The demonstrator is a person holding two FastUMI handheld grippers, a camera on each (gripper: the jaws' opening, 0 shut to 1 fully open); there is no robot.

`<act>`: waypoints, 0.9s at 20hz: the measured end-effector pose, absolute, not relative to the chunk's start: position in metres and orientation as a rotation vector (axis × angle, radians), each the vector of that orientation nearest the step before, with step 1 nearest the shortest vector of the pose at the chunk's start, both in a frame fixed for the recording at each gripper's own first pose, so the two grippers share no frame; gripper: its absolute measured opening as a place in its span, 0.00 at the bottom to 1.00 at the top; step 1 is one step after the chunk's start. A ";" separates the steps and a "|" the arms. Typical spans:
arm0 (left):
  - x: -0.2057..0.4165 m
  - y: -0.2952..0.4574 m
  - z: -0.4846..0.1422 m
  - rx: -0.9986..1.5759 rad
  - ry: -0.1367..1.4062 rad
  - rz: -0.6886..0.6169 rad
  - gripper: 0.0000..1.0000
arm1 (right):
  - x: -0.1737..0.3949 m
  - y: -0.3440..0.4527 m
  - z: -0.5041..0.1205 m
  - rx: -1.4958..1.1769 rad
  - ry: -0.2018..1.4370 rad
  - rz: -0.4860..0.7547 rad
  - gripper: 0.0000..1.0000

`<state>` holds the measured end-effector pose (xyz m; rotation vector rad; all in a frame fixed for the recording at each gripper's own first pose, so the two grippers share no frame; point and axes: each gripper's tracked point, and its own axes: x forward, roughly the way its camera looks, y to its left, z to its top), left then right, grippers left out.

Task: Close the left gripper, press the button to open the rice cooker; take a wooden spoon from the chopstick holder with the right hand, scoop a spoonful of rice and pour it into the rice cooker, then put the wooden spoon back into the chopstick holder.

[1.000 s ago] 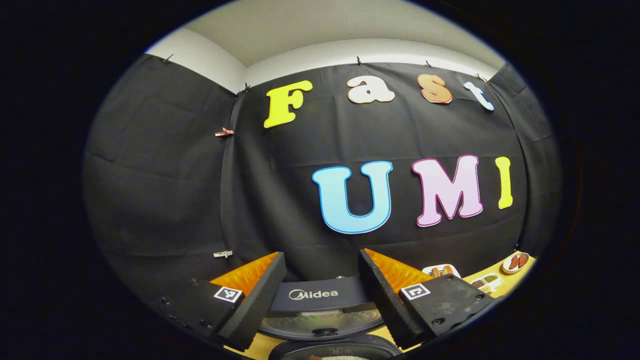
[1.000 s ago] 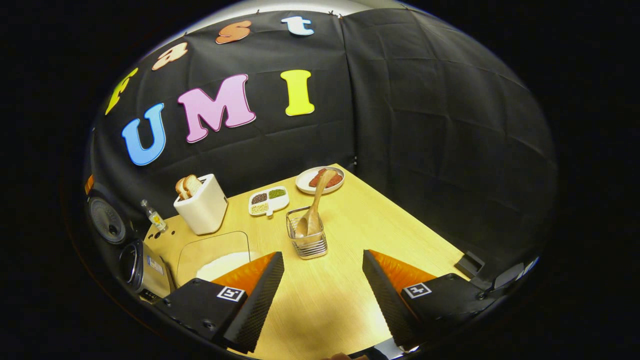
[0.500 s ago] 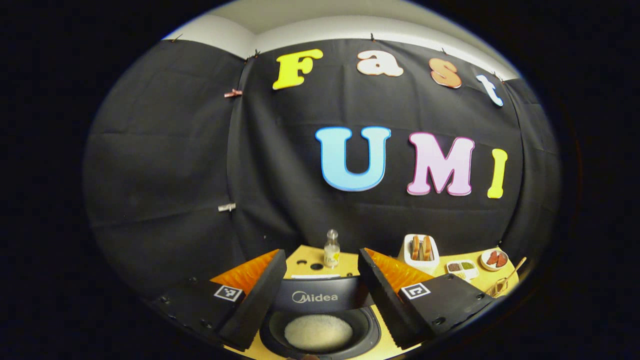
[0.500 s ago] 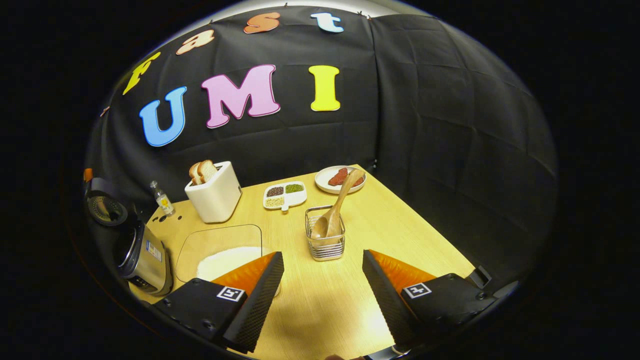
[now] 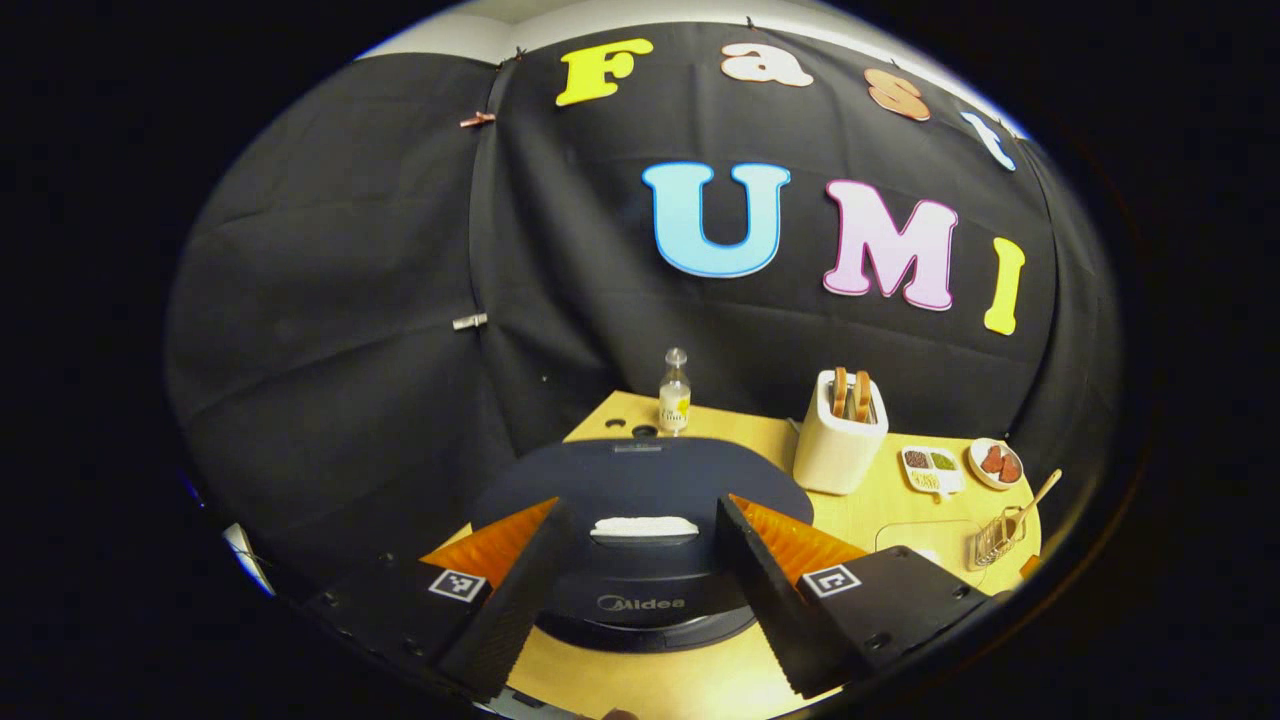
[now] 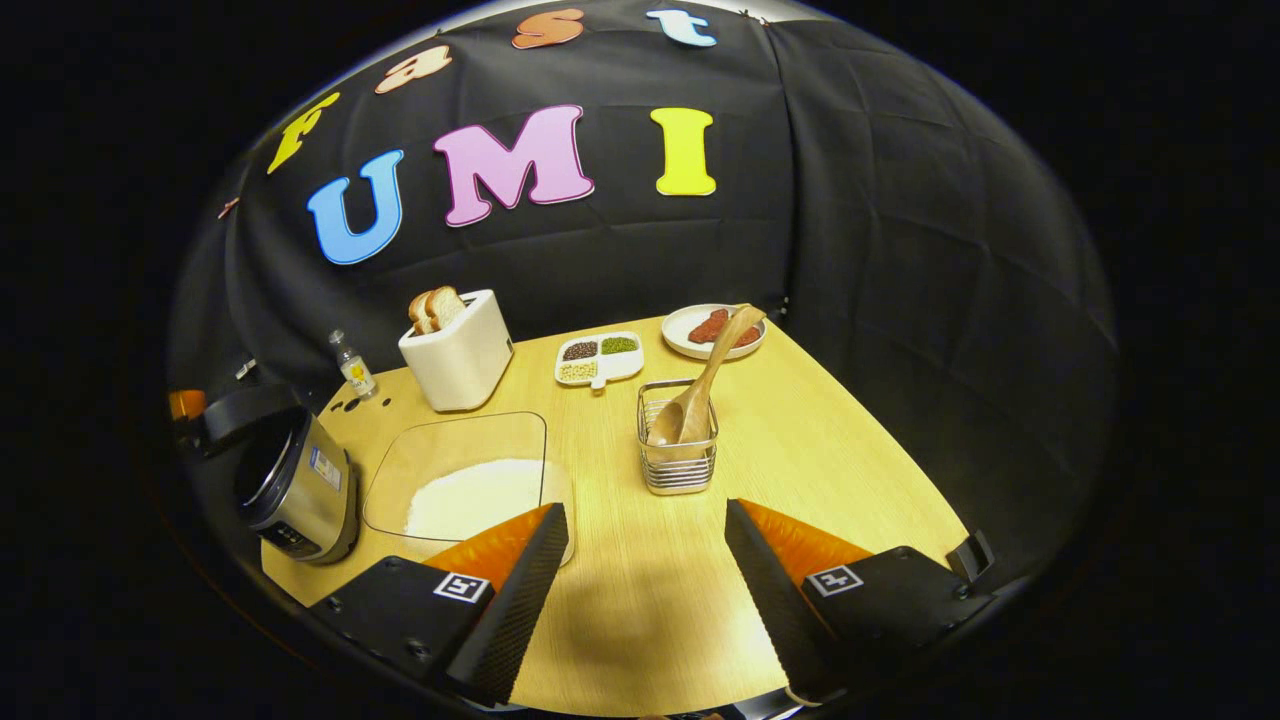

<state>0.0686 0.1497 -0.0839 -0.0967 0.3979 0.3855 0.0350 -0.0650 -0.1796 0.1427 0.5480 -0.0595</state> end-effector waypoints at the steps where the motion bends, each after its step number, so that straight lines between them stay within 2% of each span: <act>1: 0.068 0.147 -0.091 -0.077 0.401 0.369 1.00 | 0.035 -0.066 -0.179 0.138 0.547 -0.055 0.99; 8: 0.056 0.143 -0.149 -0.080 0.475 0.348 1.00 | 0.037 -0.064 -0.176 0.136 0.548 -0.018 0.99; 18: 0.056 0.139 -0.156 -0.062 0.445 0.349 1.00 | 0.044 -0.053 -0.161 0.110 0.506 0.040 0.99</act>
